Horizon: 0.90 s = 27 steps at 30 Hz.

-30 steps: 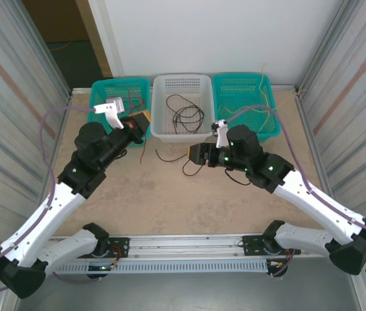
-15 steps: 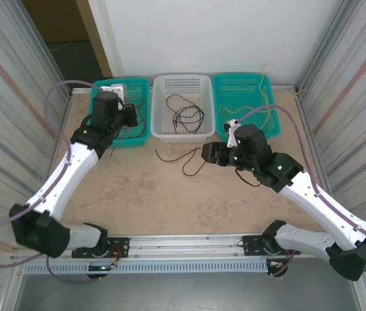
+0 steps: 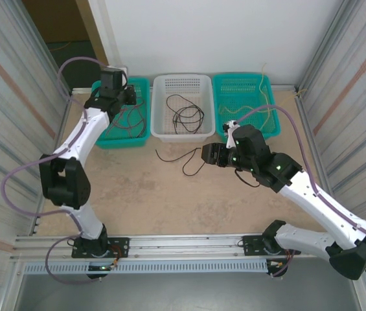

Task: Untangle the cables

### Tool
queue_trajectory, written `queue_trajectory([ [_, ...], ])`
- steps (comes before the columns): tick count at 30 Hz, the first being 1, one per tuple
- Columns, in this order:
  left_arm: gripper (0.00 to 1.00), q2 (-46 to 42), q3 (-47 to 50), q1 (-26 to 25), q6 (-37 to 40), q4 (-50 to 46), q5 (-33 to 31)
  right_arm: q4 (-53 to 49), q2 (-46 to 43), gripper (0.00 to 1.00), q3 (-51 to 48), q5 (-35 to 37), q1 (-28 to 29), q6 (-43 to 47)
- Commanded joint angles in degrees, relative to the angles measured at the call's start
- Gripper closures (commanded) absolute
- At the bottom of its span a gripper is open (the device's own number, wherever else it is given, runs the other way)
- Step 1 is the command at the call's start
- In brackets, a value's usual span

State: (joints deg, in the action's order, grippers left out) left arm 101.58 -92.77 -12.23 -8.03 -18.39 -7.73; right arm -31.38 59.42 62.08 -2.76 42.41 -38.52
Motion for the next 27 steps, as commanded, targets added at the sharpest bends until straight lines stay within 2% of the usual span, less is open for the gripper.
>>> queue_trajectory([
  [1,0.46,3.3,-3.4,0.1,2.7,0.7,-4.3,-0.6,1.4,0.45,-1.0,2.4,0.9,-0.3],
  [2,0.39,3.9,-3.7,0.1,2.7,1.0,-4.5,-1.5,2.2,0.45,-1.0,3.7,1.0,-0.5],
  [4,0.34,4.5,-4.2,-0.1,2.7,0.6,-5.3,-4.2,4.5,0.45,-0.6,7.3,1.5,-1.3],
  [9,0.33,0.1,-0.9,-1.9,2.8,0.6,-9.4,-3.8,10.8,0.46,-2.9,10.8,2.2,-4.1],
  [13,0.33,-8.1,4.0,-5.1,2.8,-0.5,-12.7,1.6,19.2,0.50,-4.7,12.1,3.7,-6.1],
  [16,0.34,-14.9,7.5,-7.3,-0.3,-5.0,-13.0,2.4,27.2,0.52,-2.7,13.3,5.1,-6.1],
  [20,0.38,-26.3,15.8,-9.1,-8.2,-9.9,-8.4,3.2,36.8,0.54,1.4,13.6,7.1,-4.2],
  [24,0.41,-38.4,28.5,-10.7,-16.7,-9.7,0.6,1.9,45.0,0.56,7.1,12.6,7.6,-0.6],
  [27,0.43,-44.8,35.5,-12.0,-21.8,-10.4,5.0,1.3,50.0,0.58,11.3,10.8,7.3,1.4],
])
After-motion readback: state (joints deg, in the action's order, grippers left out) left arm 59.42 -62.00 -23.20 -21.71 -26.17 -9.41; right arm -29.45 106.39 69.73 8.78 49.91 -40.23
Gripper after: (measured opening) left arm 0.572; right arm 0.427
